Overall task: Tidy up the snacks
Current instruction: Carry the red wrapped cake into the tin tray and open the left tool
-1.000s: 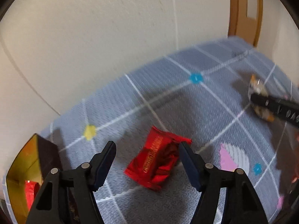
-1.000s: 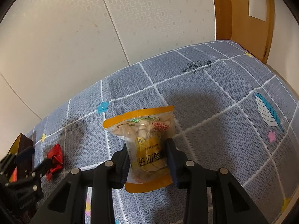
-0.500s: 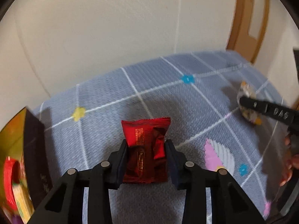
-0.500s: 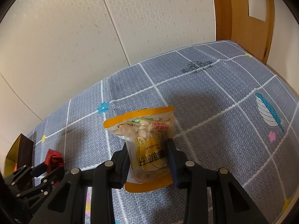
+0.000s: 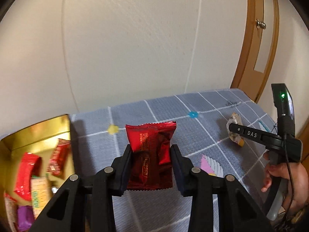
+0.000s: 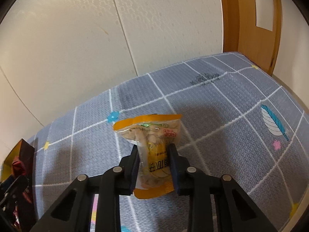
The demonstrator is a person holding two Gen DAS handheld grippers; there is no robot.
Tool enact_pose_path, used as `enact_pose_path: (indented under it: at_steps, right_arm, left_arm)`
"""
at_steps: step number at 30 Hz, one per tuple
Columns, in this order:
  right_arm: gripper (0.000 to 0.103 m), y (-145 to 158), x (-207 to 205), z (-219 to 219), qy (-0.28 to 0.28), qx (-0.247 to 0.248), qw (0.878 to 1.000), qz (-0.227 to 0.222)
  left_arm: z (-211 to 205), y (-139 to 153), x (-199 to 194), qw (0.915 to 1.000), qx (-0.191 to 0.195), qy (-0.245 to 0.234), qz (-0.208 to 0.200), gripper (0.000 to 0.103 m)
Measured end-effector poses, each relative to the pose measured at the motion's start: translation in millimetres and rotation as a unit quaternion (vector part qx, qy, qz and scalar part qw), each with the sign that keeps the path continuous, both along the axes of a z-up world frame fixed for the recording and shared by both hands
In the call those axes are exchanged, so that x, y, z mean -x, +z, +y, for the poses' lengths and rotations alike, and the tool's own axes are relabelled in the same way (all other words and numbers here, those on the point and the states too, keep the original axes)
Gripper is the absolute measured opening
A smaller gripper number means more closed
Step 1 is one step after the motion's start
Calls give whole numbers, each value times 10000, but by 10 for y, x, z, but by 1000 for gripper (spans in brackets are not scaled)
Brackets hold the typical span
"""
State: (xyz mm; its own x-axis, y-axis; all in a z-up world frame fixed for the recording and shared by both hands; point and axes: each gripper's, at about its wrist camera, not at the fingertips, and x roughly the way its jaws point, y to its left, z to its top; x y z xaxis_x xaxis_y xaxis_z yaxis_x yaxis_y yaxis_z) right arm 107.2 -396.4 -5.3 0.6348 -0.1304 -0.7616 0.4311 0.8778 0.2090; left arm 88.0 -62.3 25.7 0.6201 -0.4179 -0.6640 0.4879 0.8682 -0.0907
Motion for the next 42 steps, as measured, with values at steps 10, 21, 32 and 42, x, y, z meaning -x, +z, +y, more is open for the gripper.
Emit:
enact_pose_path:
  at_steps: [10,21,32,42]
  right_arm:
    - [25,28,-97,226,273,147,9995,-86]
    - [23,116,-71,299,347,123,9986,-392]
    - [23,215,-102,556,578,320,9958,-629]
    - [23,332,-155,974,968,205,9916,-830]
  left_arm:
    - [895,188,39,9945,520,845,-342,39]
    - [1760,96,15,9778,674,1917,-521,39]
    - [2325,-30,-149,9628,656,2621,-91,39]
    - [2655,-95,-145,9538,571,2946,129,39]
